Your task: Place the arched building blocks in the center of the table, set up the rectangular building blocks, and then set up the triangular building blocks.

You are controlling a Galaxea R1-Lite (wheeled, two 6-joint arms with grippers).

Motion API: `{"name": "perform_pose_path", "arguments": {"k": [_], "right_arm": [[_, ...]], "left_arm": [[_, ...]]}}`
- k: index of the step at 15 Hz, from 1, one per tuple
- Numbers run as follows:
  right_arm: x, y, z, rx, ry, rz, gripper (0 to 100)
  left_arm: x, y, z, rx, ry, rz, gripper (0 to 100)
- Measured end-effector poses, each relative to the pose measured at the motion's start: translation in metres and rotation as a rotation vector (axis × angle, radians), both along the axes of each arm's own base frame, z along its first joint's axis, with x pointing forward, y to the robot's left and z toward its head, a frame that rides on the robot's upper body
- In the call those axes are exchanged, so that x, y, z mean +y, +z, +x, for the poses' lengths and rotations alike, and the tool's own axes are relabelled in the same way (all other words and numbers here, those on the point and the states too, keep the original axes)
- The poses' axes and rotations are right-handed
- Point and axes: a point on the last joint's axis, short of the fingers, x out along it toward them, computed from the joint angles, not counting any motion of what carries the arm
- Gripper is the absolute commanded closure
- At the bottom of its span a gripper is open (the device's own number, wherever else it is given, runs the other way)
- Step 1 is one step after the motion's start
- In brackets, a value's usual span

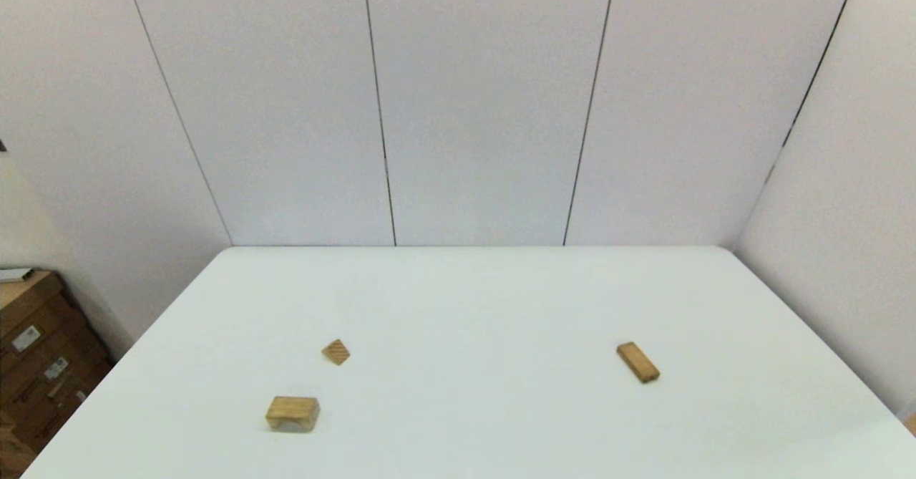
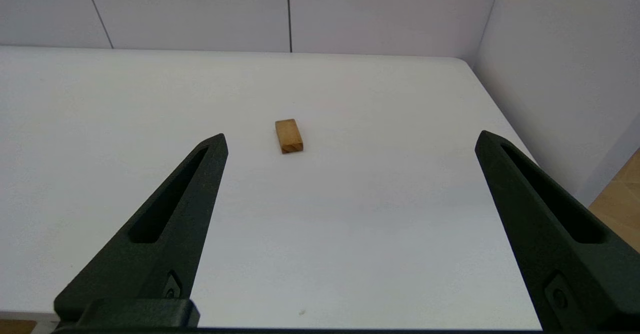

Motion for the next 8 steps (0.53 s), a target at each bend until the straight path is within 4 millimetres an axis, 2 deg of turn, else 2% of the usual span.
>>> {"name": "perform_pose_path", "arguments": {"k": [8], "right_arm": [[0.0,0.0,0.0,0.0,-0.001,0.0,0]], "left_arm": [[0.0,0.0,0.0,0.0,0.0,0.0,0]]}}
